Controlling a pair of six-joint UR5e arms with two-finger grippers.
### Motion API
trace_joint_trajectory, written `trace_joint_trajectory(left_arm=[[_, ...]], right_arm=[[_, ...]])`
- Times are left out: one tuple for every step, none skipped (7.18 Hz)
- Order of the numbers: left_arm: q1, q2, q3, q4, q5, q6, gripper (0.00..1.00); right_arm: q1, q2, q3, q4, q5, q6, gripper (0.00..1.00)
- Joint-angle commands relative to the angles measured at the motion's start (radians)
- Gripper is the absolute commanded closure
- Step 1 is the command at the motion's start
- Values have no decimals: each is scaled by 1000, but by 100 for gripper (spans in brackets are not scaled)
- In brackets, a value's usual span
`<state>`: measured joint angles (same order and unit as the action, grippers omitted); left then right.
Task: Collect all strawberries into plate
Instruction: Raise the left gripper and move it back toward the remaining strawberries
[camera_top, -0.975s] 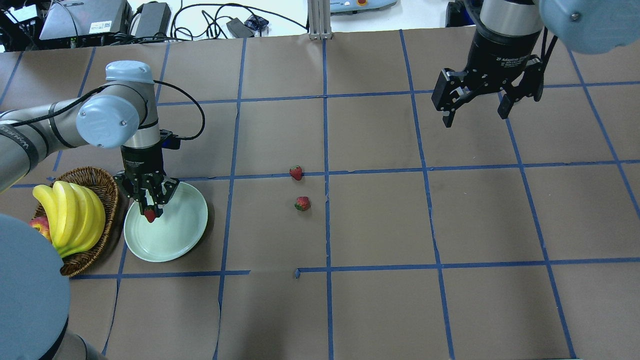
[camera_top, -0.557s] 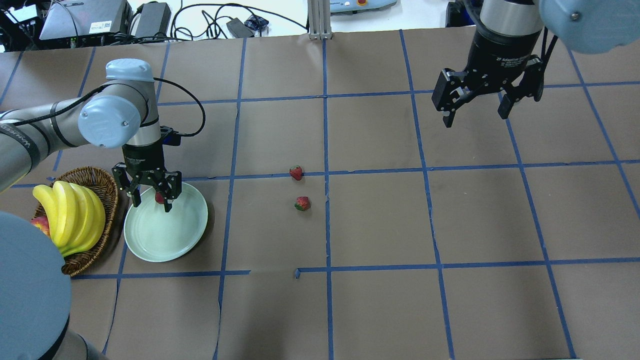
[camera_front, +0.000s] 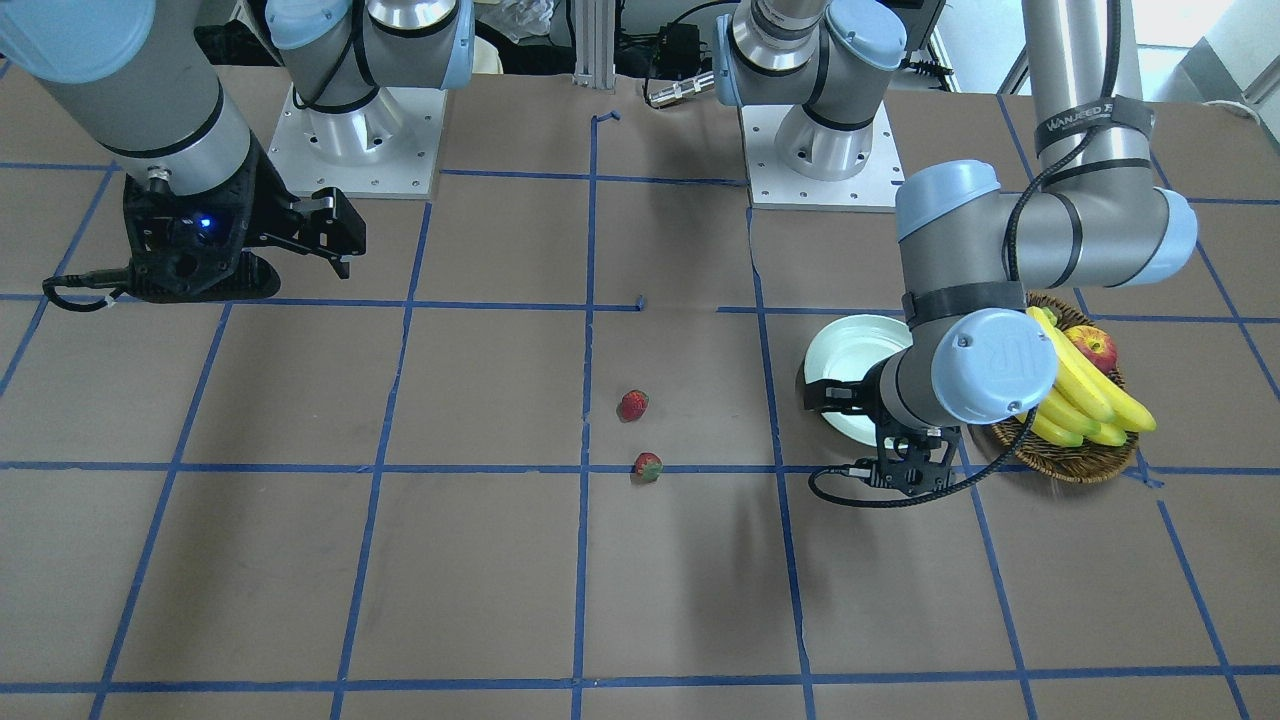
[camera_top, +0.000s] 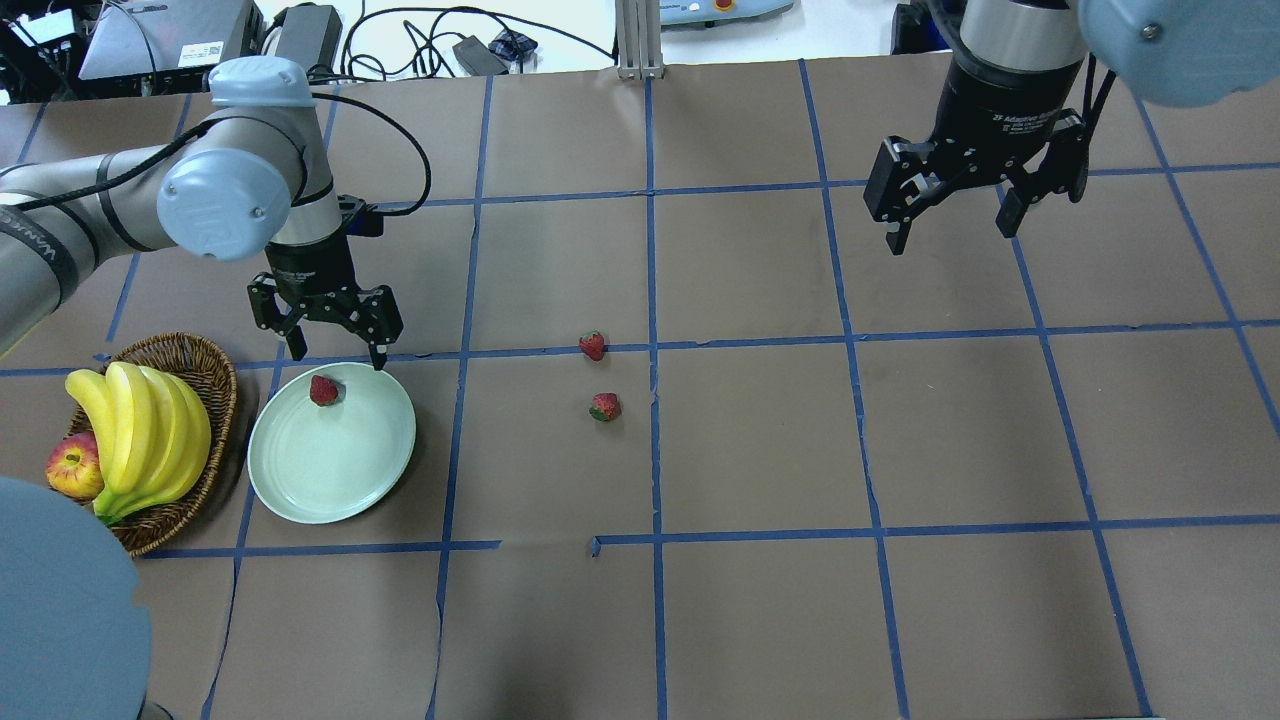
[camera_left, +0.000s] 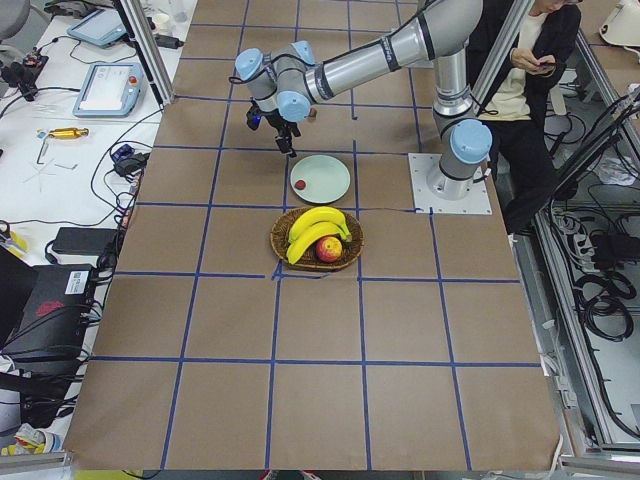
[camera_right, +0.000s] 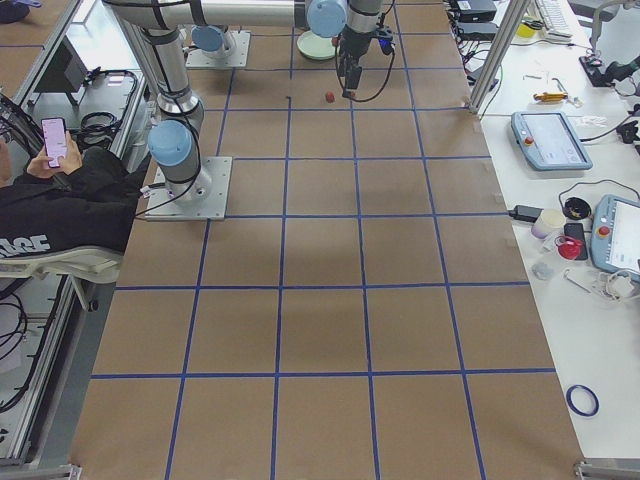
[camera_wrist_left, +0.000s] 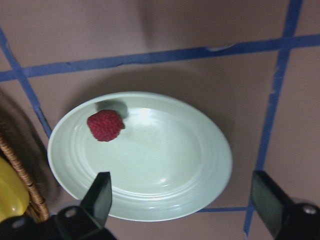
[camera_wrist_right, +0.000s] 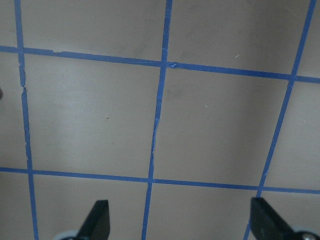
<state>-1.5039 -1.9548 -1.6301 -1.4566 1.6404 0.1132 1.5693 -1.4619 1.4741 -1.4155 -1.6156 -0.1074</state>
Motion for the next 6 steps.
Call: trace_joint_trajectory(left_arm=[[-59, -19, 10, 143, -190, -151, 0], [-87, -32, 10, 151, -210, -186, 0], [-114, -51, 9, 215, -285, -245, 0], [-140, -76, 9, 258, -337, -315, 2], [-157, -99, 9, 280, -349, -346, 2], [-168, -131, 9, 300, -365, -371, 2]], right_arm=[[0, 0, 0, 1, 0, 0, 0], [-2, 0, 0, 0, 0, 0, 0], [-2, 0, 0, 1, -1, 0, 0], [-2, 0, 2, 1, -1, 0, 0], [-2, 0, 2, 1, -1, 0, 0], [-2, 0, 6, 1, 0, 0, 0]])
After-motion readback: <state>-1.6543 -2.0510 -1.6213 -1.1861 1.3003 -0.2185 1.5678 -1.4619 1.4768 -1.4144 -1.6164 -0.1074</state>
